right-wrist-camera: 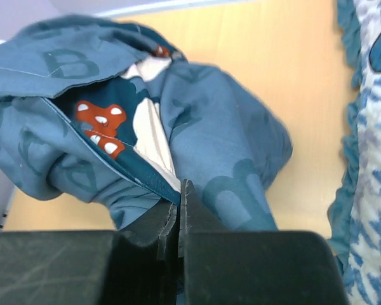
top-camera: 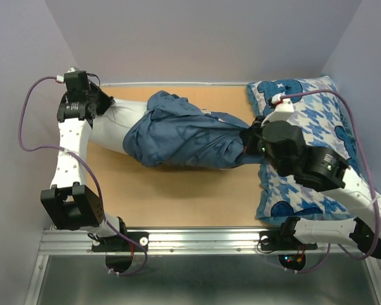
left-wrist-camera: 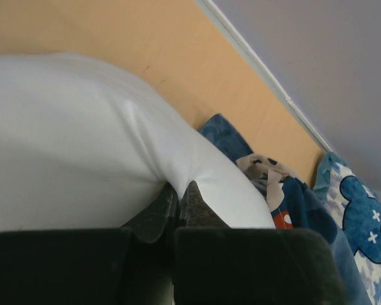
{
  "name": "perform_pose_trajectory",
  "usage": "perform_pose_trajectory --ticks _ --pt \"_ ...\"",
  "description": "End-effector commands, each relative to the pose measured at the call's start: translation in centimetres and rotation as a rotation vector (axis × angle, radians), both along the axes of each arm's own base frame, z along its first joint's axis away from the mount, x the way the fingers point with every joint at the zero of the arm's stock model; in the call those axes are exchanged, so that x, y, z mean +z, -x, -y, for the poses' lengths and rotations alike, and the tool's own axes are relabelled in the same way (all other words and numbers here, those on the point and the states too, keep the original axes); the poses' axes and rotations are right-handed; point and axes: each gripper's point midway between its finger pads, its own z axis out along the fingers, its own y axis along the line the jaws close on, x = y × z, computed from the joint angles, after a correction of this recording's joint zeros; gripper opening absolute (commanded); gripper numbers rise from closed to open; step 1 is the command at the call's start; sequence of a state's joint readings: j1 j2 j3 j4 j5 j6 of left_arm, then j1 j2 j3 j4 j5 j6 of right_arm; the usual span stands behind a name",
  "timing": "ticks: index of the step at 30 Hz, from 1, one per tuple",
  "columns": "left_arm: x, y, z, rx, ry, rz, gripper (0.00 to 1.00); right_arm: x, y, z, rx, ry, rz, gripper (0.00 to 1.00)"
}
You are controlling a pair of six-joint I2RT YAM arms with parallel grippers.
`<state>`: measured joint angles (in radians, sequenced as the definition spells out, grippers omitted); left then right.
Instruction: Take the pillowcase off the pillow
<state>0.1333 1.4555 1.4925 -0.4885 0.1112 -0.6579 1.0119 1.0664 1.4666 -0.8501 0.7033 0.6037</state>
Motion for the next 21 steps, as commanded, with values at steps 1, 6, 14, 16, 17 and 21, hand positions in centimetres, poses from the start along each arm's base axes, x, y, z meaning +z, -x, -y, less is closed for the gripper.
perform_pose_trajectory --ticks 1,6,14,16,17,21 --pt "8.4 -2.0 -10.7 0.339 -0.257 0.230 0.00 8.1 1.6 9.8 -0.207 0.030 0.160 0.01" --pt "9.5 -1.1 -11.8 0.376 -0.327 0.215 0.00 11.4 2.8 11.6 -0.200 -0.020 0.207 0.01" --pt "7.4 -1.5 -13.3 0.386 -0.414 0.107 0.00 16.0 3.7 13.5 -0.215 -0.097 0.287 0.01" --pt "5.8 -2.3 -13.1 0.367 -0.402 0.079 0.00 18.1 4.1 13.6 -0.194 -0.141 0.319 0.01" --pt "5.3 -2.5 -13.1 0.360 -0.398 0.071 0.00 18.7 4.1 13.5 -0.183 -0.136 0.330 0.01" --pt "1.9 -3.7 -12.2 0.312 -0.375 0.016 0.00 20.0 3.7 11.7 -0.125 -0.144 0.346 0.01"
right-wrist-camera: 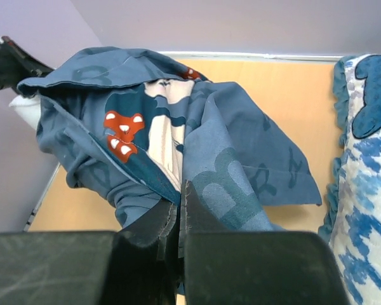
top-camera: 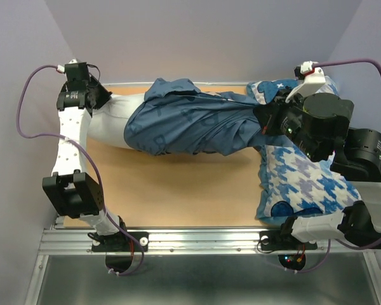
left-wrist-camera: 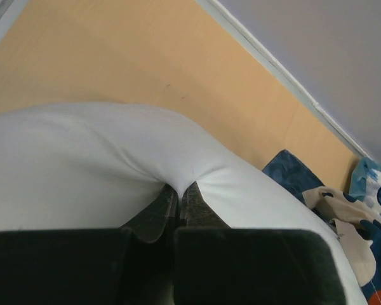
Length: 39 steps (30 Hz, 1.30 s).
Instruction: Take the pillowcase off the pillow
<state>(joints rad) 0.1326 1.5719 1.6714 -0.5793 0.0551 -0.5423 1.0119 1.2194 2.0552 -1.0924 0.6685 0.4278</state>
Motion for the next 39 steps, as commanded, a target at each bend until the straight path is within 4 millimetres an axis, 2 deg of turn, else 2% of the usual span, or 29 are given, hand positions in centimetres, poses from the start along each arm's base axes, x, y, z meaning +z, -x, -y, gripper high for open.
perform_pose_trajectory --ticks 1,3,4,5,6,8,9,10,11,14,15,17,18,20,21,22,23,24,25,26,27,29,30,31,33,34,36,37,39 --pt "0.4 -2.1 -10.0 0.300 -0.261 0.067 0.00 7.3 1.9 8.1 -0.155 -0.151 0.193 0.01" --pt "-0.6 -2.5 -9.0 0.257 -0.253 0.059 0.00 6.1 1.3 5.6 -0.089 -0.134 0.177 0.01" --pt "-1.3 -3.1 -7.5 0.205 -0.247 0.059 0.00 5.9 1.3 3.2 0.001 -0.149 0.172 0.01" --pt "-1.7 -3.5 -6.5 0.156 -0.244 0.054 0.00 2.9 0.3 0.3 0.049 -0.087 0.114 0.01" --pt "-2.4 -4.0 -5.6 0.110 -0.240 0.040 0.00 1.5 0.2 -1.9 0.118 -0.067 0.081 0.01" --pt "-2.7 -4.6 -3.4 0.040 -0.242 0.026 0.00 -0.8 -0.9 -4.8 0.154 -0.059 0.048 0.01" --pt "-2.5 -4.7 -2.9 0.017 -0.265 0.018 0.00 -3.6 -1.6 -6.2 0.168 -0.015 0.009 0.01" --pt "-2.7 -4.9 -2.2 -0.008 -0.275 0.012 0.00 -4.4 -2.3 -6.7 0.148 -0.004 0.003 0.01" --pt "-2.6 -5.1 -0.7 -0.042 -0.289 0.010 0.00 -6.4 -3.4 -7.6 0.118 0.039 -0.031 0.00" --pt "-1.8 -4.9 0.4 -0.058 -0.349 -0.001 0.00 -11.3 -6.1 -7.8 0.020 0.148 -0.098 0.01" --pt "-1.9 -5.1 1.8 -0.096 -0.364 -0.006 0.00 -13.8 -7.9 -8.0 0.016 0.163 -0.147 0.01" --pt "-2.2 -5.3 2.8 -0.134 -0.380 -0.026 0.00 -15.9 -10.0 -7.8 0.024 0.150 -0.190 0.01" --pt "-2.4 -5.3 3.3 -0.150 -0.394 -0.039 0.00 -16.8 -12.1 -6.3 -0.018 0.141 -0.210 0.01" --pt "-3.1 -5.5 4.6 -0.188 -0.428 -0.067 0.00 -19.4 -14.6 -6.4 -0.008 0.133 -0.274 0.01" --pt "-3.1 -5.4 5.1 -0.203 -0.433 -0.073 0.00 -20.2 -16.1 -5.2 -0.036 0.123 -0.295 0.01" --pt "-3.7 -5.5 6.1 -0.235 -0.444 -0.084 0.02 -22.0 -17.3 -5.8 -0.010 0.117 -0.340 0.01" --pt "-3.8 -5.5 6.4 -0.245 -0.449 -0.086 0.05 -22.8 -18.0 -5.8 -0.008 0.105 -0.360 0.01" --pt "-3.7 -5.5 6.7 -0.255 -0.449 -0.084 0.16 -23.5 -19.3 -4.8 -0.031 0.088 -0.379 0.01" --pt "-3.6 -5.4 7.4 -0.270 -0.449 -0.080 0.21 -24.5 -20.0 -5.1 0.001 0.060 -0.411 0.01" --pt "-3.3 -5.3 7.6 -0.275 -0.443 -0.072 0.26 -26.7 -21.0 -5.1 0.002 0.047 -0.467 0.01" --pt "-3.0 -5.3 8.1 -0.285 -0.434 -0.055 0.36 -28.1 -22.1 -3.8 -0.020 0.032 -0.500 0.01" --pt "-0.9 -4.8 8.8 -0.287 -0.414 0.002 0.44 -30.2 -23.2 -3.6 -0.009 0.009 -0.547 0.01" --pt "0.3 -4.8 9.3 -0.293 -0.390 0.042 0.51 -32.6 -24.2 -3.1 -0.027 0.022 -0.593 0.01" --pt "2.1 -4.2 9.5 -0.289 -0.378 0.087 0.62 -33.7 -24.6 -2.8 -0.041 0.032 -0.609 0.01" --pt "4.3 -3.8 10.1 -0.288 -0.341 0.155 0.65 -37.0 -25.7 -2.2 -0.058 0.038 -0.669 0.01" --pt "6.3 -3.1 10.1 -0.274 -0.327 0.205 0.65 -38.0 -26.0 -2.3 -0.049 0.033 -0.689 0.01" --pt "7.9 -2.6 10.2 -0.260 -0.309 0.256 0.66 -40.8 -26.4 -2.5 -0.054 0.049 -0.733 0.01" --pt "9.2 -1.9 10.0 -0.246 -0.300 0.288 0.66 -41.2 -26.5 -2.8 -0.040 0.044 -0.740 0.01" --pt "9.3 -1.5 9.6 -0.224 -0.302 0.294 0.66 -41.9 -26.2 -3.1 -0.022 0.032 -0.752 0.01"
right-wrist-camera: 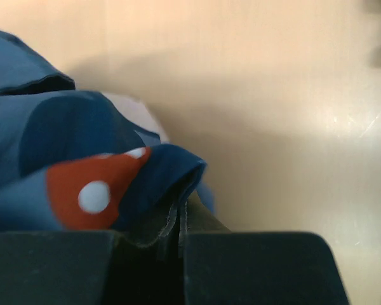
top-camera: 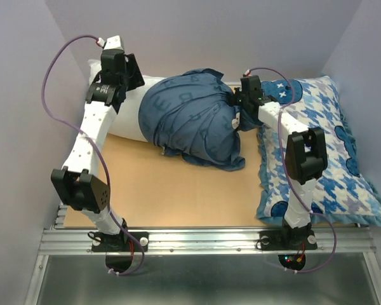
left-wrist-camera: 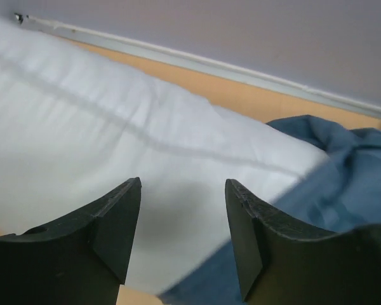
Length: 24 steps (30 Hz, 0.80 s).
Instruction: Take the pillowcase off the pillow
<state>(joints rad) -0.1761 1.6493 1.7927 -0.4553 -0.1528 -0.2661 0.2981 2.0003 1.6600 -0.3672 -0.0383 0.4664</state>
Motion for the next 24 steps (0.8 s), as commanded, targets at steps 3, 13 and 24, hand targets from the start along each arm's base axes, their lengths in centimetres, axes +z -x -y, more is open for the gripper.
perform_pose_trajectory --ticks 3,13,24 --pt "3.2 2.7 -1.7 0.104 0.036 0.104 0.66 -7.2 3.9 -1.6 0.106 0.022 -0.199 0.01" --pt "-5.3 0.0 -3.4 0.207 0.096 0.007 0.66 -2.8 5.1 -0.2 0.076 0.057 -0.110 0.57" --pt "-7.6 -2.2 -0.8 0.097 0.196 -0.039 0.46 14.3 8.2 -0.2 0.074 -0.046 0.162 0.82"
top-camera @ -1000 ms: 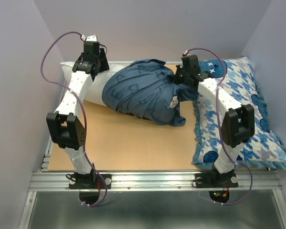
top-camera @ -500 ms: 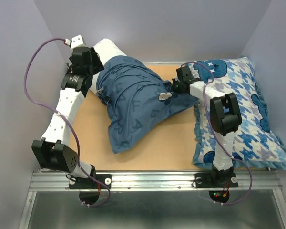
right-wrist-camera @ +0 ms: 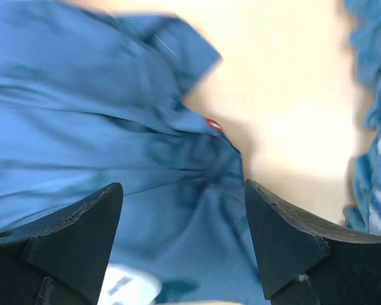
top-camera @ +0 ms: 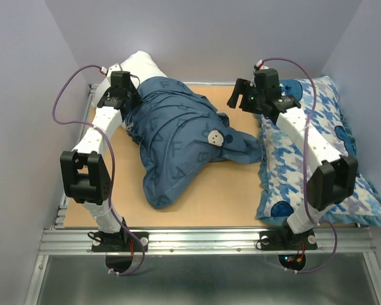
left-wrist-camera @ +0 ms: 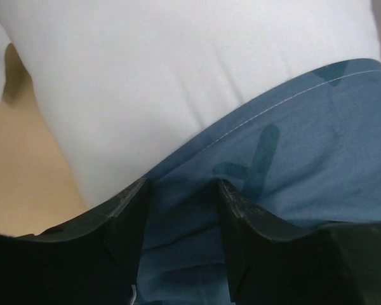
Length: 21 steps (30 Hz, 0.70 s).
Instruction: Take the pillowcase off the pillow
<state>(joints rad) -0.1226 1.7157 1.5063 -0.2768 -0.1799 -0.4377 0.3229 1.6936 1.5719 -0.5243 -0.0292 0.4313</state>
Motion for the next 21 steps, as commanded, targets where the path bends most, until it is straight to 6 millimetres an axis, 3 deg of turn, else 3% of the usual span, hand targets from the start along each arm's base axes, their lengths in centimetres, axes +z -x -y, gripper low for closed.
perform_pose_trajectory --ticks 1,5,6,7,11,16,21 --pt "4.2 -0.9 2.0 -0.070 0.099 0.123 0.39 6.0 1.9 -1.8 0.050 -0.070 0.095 0.83" --pt "3.2 0.1 3.9 -0.146 0.180 0.116 0.04 5.5 4.8 -7.7 0.153 -0.073 0.079 0.83" --pt "3.4 0.4 4.5 -0.171 0.208 0.128 0.00 5.3 6.0 -10.3 0.204 -0.074 0.074 0.83" --pt "2.5 0.9 4.8 -0.182 0.222 0.112 0.00 4.9 6.5 -11.5 0.221 -0.081 0.062 0.83" --pt "3.8 3.0 6.8 -0.263 0.292 0.157 0.00 2.8 7.4 -15.7 0.220 -0.095 0.031 0.85" --pt "4.0 4.8 8.2 -0.315 0.315 0.162 0.00 2.0 7.0 -18.2 0.183 -0.158 0.027 0.86" --pt "3.7 6.9 9.1 -0.342 0.338 0.169 0.00 2.3 6.5 -18.6 0.095 -0.218 0.059 0.85"
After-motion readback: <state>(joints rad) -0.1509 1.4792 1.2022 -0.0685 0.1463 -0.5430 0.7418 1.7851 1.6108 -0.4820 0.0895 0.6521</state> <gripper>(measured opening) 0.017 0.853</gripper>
